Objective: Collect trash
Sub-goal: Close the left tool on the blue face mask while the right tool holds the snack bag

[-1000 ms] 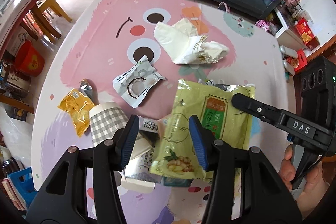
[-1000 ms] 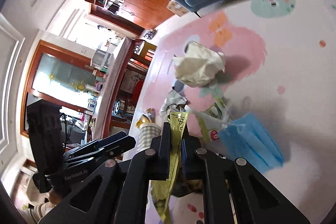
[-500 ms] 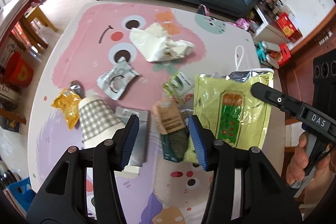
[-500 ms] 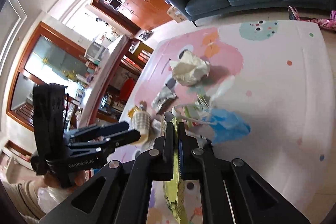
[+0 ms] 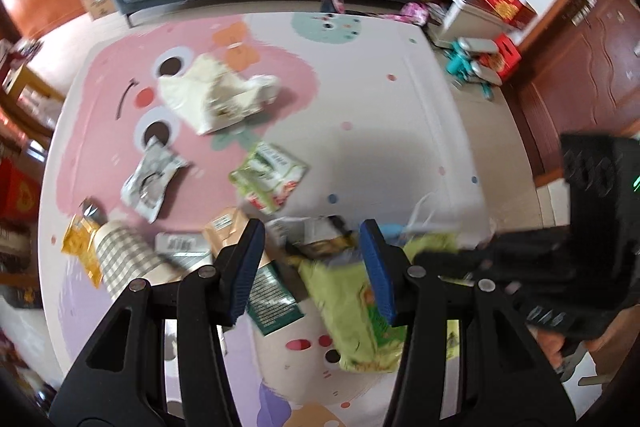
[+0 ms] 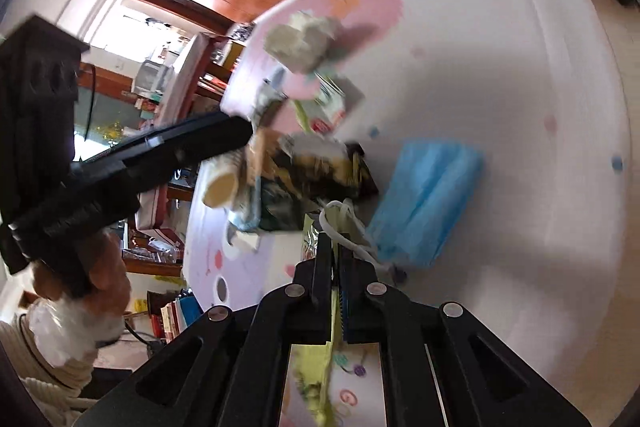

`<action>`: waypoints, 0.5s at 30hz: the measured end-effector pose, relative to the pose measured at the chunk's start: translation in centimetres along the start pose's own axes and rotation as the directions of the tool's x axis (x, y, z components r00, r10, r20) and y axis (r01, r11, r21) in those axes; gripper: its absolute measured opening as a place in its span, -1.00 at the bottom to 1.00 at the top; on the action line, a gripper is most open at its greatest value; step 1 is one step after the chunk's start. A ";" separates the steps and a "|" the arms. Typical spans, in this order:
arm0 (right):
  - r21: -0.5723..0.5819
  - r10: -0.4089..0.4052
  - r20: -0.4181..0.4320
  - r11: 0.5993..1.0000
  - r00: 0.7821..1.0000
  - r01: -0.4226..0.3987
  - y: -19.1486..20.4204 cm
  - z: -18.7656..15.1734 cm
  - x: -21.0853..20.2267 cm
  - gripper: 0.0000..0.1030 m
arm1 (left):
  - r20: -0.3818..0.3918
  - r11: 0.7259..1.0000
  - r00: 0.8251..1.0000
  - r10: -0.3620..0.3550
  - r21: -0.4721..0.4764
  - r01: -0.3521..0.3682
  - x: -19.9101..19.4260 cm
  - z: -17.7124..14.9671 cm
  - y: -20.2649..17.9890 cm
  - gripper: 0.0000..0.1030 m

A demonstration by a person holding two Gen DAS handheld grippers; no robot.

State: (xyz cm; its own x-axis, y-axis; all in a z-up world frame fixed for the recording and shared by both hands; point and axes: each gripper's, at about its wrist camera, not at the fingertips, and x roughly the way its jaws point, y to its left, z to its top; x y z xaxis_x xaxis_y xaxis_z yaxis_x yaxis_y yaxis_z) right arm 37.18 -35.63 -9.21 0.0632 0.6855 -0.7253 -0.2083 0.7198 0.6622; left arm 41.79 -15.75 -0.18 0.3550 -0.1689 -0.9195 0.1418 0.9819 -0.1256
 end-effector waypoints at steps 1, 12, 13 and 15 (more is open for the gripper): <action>0.009 -0.002 -0.008 1.000 1.000 0.002 -0.5 -0.6 0.0 -0.97 | -0.005 1.000 1.000 -0.006 0.019 0.006 0.3 0.3 -0.6 -0.11; 0.079 -0.016 -0.005 0.997 1.000 0.017 -3.7 -3.2 0.6 -0.97 | -0.163 0.975 0.982 -0.090 0.189 0.121 5.5 0.4 -6.6 -0.11; 0.086 -0.015 -0.002 0.996 1.000 0.015 -4.0 -3.5 0.6 -0.97 | -0.179 0.972 0.979 -0.095 0.194 0.130 5.9 0.3 -7.1 -0.11; 0.098 -0.013 0.004 0.995 1.000 0.013 -4.4 -3.8 0.5 -0.97 | -0.216 0.968 0.971 -0.100 0.203 0.145 7.2 0.3 -8.2 -0.08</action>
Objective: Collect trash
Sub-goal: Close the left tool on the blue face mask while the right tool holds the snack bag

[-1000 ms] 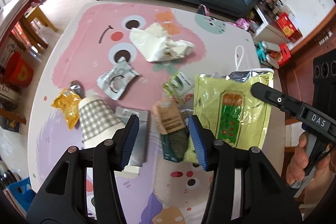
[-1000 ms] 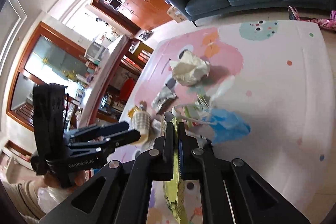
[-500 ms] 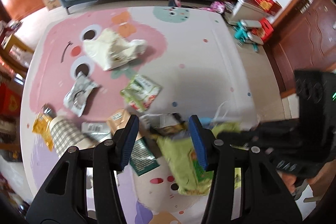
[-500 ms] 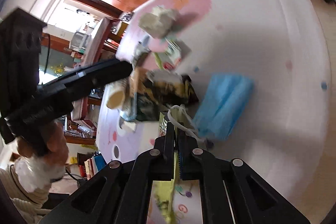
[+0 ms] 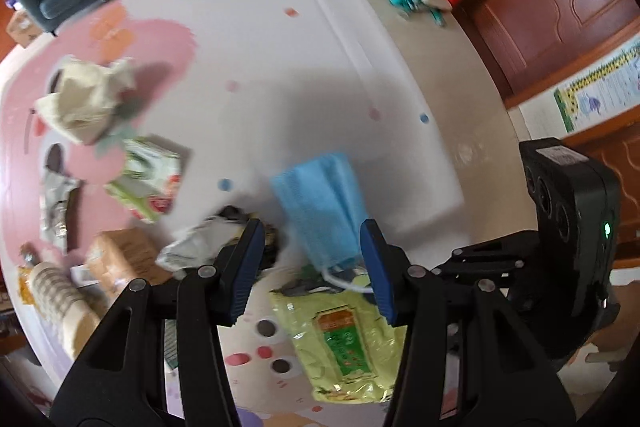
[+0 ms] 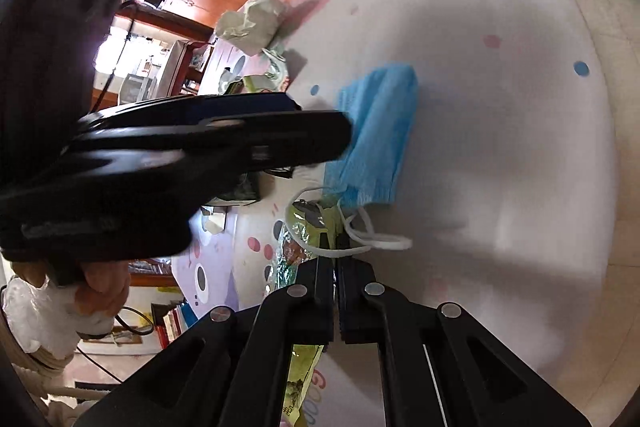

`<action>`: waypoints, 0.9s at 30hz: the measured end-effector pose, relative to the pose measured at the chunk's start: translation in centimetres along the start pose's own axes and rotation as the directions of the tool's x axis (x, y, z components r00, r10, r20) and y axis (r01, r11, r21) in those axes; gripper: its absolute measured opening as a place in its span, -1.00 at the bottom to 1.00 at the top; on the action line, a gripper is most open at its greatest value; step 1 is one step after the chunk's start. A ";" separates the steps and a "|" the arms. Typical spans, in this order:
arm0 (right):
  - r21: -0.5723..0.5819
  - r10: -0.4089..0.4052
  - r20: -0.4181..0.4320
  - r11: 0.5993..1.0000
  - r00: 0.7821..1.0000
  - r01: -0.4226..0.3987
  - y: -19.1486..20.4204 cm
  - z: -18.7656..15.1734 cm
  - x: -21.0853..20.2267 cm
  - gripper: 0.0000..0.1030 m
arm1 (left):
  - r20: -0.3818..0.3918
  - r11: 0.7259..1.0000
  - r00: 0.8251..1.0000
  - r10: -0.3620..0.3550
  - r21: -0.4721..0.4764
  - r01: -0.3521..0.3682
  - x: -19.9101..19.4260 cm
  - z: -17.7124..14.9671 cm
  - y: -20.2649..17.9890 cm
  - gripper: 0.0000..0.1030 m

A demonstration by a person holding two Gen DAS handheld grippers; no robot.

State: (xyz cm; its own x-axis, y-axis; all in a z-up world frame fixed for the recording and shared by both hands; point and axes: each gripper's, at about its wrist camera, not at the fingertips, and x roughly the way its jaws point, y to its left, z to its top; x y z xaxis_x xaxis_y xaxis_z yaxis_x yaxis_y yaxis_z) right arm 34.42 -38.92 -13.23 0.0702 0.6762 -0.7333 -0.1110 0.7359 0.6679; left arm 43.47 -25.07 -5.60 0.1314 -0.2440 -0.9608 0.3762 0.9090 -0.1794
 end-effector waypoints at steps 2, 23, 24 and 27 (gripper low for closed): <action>0.015 0.002 0.006 1.000 1.000 -0.002 -0.6 -0.4 -0.2 -0.97 | -0.029 1.000 1.000 -0.011 0.002 0.011 1.3 0.5 -0.8 0.01; 0.060 -0.003 0.064 0.998 0.998 -0.001 -1.7 -3.0 -2.1 -0.97 | -0.055 0.992 0.991 0.122 0.015 -0.122 5.6 3.7 -3.2 -0.93; 0.056 -0.004 0.070 0.998 0.998 0.000 -1.4 -3.2 -2.3 -0.97 | -0.038 0.993 0.993 0.113 0.015 -0.113 4.7 3.5 -3.3 -0.93; 0.048 -0.006 0.092 0.999 0.996 0.002 -0.5 -3.6 -2.9 -0.97 | 0.007 0.997 0.997 0.082 -0.005 -0.082 2.0 2.5 -3.2 -0.93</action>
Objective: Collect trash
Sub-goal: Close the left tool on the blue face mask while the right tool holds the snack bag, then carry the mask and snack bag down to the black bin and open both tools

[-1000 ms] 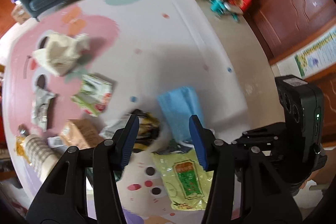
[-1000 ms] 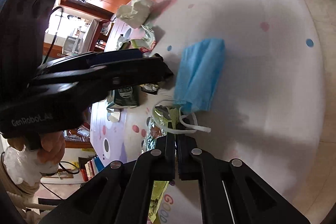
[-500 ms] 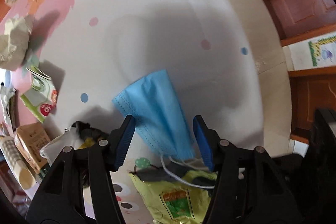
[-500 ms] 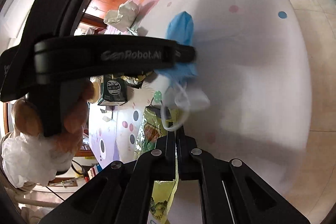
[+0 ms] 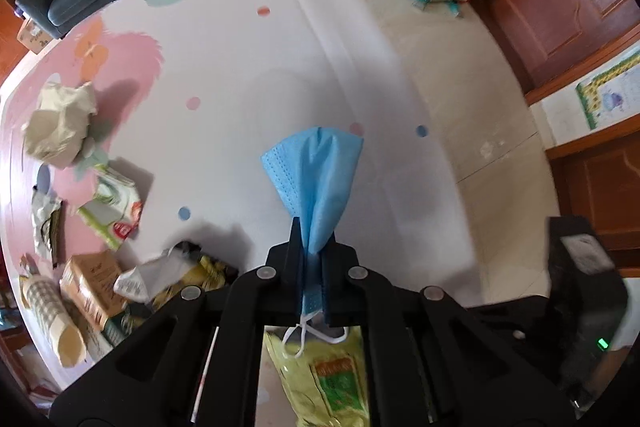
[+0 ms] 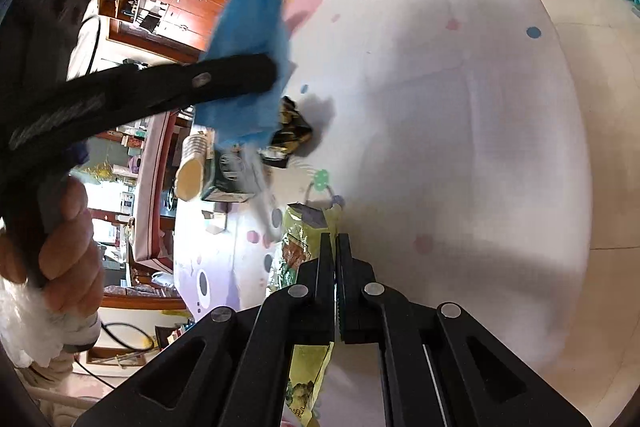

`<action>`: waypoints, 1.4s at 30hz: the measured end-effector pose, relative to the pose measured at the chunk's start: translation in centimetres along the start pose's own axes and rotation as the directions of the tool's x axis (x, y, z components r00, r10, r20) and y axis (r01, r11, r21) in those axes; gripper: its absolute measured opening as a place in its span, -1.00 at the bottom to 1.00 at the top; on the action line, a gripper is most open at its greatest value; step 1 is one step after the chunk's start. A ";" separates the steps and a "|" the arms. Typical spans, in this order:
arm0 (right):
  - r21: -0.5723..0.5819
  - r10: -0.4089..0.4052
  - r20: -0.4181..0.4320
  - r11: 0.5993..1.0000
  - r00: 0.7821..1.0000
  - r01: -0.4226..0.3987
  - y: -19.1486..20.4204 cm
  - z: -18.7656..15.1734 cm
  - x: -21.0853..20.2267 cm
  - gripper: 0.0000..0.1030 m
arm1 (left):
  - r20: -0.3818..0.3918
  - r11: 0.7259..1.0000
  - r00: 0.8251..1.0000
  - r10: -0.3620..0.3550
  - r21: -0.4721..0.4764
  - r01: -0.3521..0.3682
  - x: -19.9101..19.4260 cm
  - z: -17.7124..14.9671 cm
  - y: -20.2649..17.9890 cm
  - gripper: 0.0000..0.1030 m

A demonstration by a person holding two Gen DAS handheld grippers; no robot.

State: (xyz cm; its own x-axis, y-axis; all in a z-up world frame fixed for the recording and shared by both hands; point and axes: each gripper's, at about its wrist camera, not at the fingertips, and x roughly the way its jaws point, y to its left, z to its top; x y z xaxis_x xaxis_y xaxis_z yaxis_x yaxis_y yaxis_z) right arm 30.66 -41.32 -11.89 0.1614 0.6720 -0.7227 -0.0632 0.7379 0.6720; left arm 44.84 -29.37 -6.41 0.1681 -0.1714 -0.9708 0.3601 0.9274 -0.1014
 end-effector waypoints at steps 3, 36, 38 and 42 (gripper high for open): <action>-0.007 -0.001 0.031 1.000 1.000 0.002 1.4 -0.9 -1.0 -0.97 | 0.044 0.999 0.999 -0.029 -0.027 0.031 -2.8 -1.5 0.9 -0.93; -0.128 -0.299 0.356 0.923 0.885 0.363 26.0 -37.5 1.5 -0.98 | 0.219 0.988 0.963 -0.155 0.050 0.148 -19.7 -45.4 10.9 -0.93; -0.126 -0.309 0.302 0.925 0.902 0.359 24.2 -38.6 3.4 -0.98 | 0.185 0.988 0.970 -0.156 0.043 0.151 -18.5 -47.9 10.8 -0.93; -0.100 -0.331 0.206 0.929 0.921 0.357 18.9 -40.2 8.2 -0.98 | 0.103 0.990 0.984 -0.144 0.022 0.142 -14.6 -51.3 10.0 -0.93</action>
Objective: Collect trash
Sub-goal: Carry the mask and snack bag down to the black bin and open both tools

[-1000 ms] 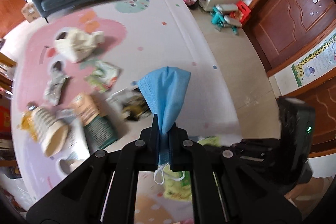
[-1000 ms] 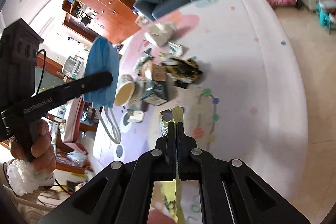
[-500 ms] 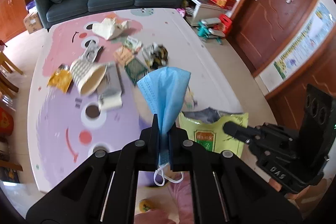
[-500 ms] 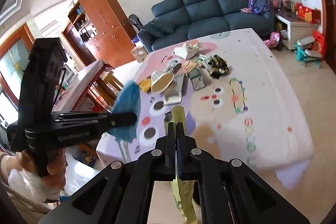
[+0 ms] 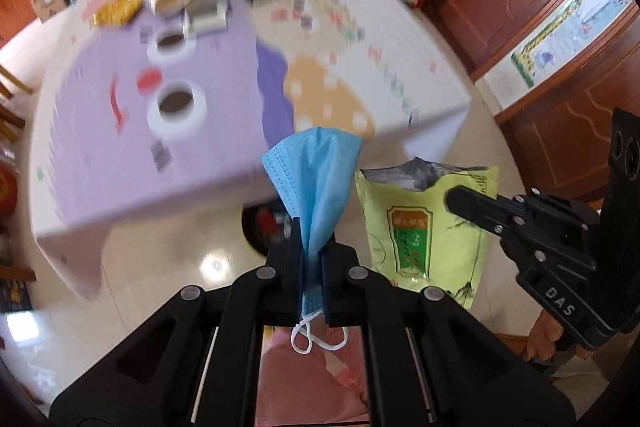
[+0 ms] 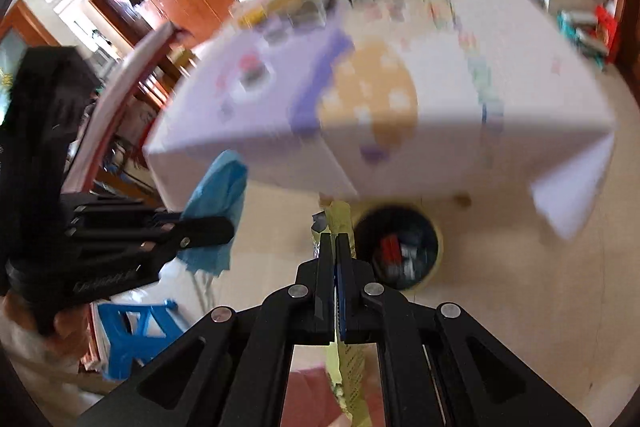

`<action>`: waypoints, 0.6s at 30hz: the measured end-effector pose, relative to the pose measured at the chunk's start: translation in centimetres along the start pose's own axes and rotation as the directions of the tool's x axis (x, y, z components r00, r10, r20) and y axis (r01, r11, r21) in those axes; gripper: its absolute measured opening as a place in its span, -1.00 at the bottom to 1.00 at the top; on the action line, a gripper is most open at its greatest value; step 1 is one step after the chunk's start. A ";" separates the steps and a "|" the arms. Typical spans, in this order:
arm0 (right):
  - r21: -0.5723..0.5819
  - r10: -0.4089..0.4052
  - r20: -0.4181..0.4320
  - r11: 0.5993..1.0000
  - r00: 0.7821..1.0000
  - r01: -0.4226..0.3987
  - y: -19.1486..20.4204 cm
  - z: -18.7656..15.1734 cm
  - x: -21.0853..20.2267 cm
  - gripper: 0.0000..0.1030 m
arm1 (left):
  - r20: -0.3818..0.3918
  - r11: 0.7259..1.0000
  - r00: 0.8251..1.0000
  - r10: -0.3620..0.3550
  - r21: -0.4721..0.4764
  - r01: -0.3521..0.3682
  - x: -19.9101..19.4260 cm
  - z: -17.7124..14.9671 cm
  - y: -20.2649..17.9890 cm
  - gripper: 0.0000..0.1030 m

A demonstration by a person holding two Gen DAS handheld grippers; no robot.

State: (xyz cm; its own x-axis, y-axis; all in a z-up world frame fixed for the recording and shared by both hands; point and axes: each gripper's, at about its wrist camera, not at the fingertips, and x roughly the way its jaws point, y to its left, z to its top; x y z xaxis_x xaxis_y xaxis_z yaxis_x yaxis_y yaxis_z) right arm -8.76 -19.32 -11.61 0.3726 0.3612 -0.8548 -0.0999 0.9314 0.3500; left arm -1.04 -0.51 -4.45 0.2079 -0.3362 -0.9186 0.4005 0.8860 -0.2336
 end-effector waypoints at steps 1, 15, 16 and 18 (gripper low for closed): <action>0.011 -0.003 -0.012 1.000 1.000 0.003 -0.9 -0.9 1.6 -0.98 | -0.018 1.000 1.000 0.002 -0.005 -0.002 1.1 -0.5 0.0 -0.93; 0.180 -0.069 0.082 0.982 0.994 0.053 -13.4 -6.2 24.4 -0.98 | -0.074 0.949 0.985 0.153 -0.267 -0.167 25.1 -9.2 3.1 -0.92; 0.181 -0.069 0.104 0.982 0.992 0.050 -13.9 -6.2 25.4 -0.98 | -0.048 0.942 0.985 0.163 -0.289 -0.170 26.8 -9.2 3.6 -0.92; 0.181 -0.081 0.153 0.982 0.985 0.052 -15.4 -6.3 28.2 -0.98 | -0.001 0.933 0.980 0.201 -0.305 -0.191 30.0 -9.0 4.2 -0.92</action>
State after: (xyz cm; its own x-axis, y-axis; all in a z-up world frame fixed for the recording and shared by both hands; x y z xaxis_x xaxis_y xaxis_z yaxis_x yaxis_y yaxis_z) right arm -2.49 -23.22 -43.54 0.5167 0.2736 -0.8113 0.0882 0.9255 0.3683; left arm -1.11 -3.99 -35.83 0.2836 -0.1513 -0.9469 0.0618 0.9883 -0.1394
